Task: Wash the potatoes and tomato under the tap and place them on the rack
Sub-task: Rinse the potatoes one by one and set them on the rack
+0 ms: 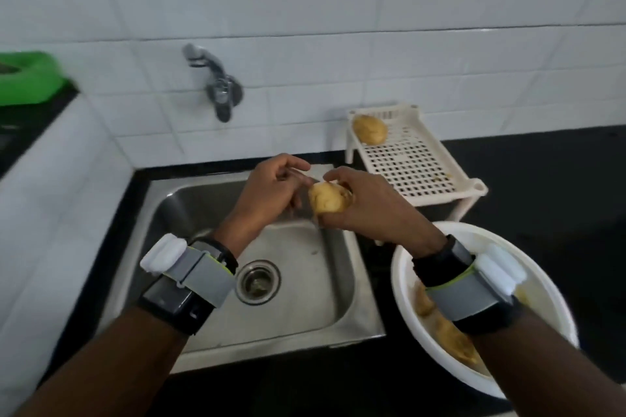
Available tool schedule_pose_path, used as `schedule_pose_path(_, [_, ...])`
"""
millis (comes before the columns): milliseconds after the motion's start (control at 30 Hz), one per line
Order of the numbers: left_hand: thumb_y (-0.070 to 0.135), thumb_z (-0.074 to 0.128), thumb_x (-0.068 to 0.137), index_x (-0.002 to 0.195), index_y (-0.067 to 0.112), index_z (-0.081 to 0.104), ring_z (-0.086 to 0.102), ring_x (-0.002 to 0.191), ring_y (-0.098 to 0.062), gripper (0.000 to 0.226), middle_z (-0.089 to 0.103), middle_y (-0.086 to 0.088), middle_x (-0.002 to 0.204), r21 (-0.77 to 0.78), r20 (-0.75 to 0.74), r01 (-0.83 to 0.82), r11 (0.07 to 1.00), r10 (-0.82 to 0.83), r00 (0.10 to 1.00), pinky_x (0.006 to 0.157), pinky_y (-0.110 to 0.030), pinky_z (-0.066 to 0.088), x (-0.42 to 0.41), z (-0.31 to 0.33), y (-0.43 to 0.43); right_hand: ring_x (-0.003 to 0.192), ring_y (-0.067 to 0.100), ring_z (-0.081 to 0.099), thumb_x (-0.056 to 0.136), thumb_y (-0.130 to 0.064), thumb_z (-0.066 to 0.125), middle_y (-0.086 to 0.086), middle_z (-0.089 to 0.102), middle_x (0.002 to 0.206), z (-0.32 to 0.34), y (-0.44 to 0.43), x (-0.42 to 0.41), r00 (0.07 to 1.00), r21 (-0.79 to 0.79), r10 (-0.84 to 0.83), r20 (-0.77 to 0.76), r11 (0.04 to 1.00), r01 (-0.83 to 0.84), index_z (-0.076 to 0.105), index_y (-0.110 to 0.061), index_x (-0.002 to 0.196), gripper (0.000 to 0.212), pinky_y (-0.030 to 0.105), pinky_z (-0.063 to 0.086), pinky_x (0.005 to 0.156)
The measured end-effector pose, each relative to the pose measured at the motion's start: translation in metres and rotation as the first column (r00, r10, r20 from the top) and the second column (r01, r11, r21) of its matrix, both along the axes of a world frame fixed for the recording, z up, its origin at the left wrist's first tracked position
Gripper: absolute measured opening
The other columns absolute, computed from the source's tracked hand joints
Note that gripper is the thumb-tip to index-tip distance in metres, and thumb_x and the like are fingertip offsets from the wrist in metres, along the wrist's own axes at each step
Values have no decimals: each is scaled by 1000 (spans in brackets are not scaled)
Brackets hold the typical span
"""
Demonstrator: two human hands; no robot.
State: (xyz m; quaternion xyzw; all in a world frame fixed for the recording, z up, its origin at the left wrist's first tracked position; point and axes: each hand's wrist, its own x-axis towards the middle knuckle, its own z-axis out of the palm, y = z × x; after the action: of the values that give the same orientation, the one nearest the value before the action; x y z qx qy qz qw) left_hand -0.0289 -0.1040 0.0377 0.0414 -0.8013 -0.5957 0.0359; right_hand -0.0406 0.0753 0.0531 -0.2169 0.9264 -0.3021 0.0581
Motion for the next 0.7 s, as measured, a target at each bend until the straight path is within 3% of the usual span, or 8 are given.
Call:
schedule_pose_path(200, [3, 58, 89, 102, 12, 66, 59, 52, -15, 17, 73, -5, 82, -5, 40, -164, 987, 164, 986, 50, -30, 49, 9, -14, -89, 98, 13, 60, 57, -55, 79, -4, 62, 112, -16, -95, -21, 998, -34, 52, 21, 998, -51, 55, -27, 125, 78, 37, 53, 86])
schedule_pose_path(433, [4, 60, 88, 109, 10, 60, 62, 58, -16, 22, 70, -12, 91, -26, 56, -244, 969, 245, 968, 50, -27, 51, -20, -13, -148, 96, 15, 56, 62, -50, 83, 0, 59, 113, -27, -158, -35, 999, -8, 47, 18, 999, -47, 55, -15, 127, 78, 27, 48, 76])
schedule_pose_path(500, [6, 59, 88, 113, 11, 58, 65, 67, -17, 25, 67, -11, 94, -61, 41, -257, 965, 259, 965, 57, -30, 56, -37, -12, -149, 95, 16, 57, 62, -53, 82, 2, 61, 111, -28, -164, -40, 999, 10, 39, 15, 999, -39, 57, -16, 123, 76, 30, 50, 77])
schedule_pose_path(600, [15, 59, 89, 124, 13, 50, 65, 95, -24, 37, 60, -9, 112, -108, -18, -275, 955, 275, 961, 83, -39, 58, -62, -5, -143, 98, 21, 56, 61, -57, 81, 6, 60, 112, -29, -173, -51, 1000, 52, 28, -4, 998, -28, 57, -17, 122, 77, 35, 51, 80])
schedule_pose_path(700, [22, 61, 90, 131, 12, 45, 58, 107, -22, 45, 57, -8, 123, -152, -81, -330, 932, 321, 943, 87, -29, 49, -87, 9, -132, 102, 23, 55, 62, -54, 82, 8, 55, 116, -26, -179, -63, 1000, 47, 23, -5, 999, -23, 55, -16, 126, 78, 36, 51, 84])
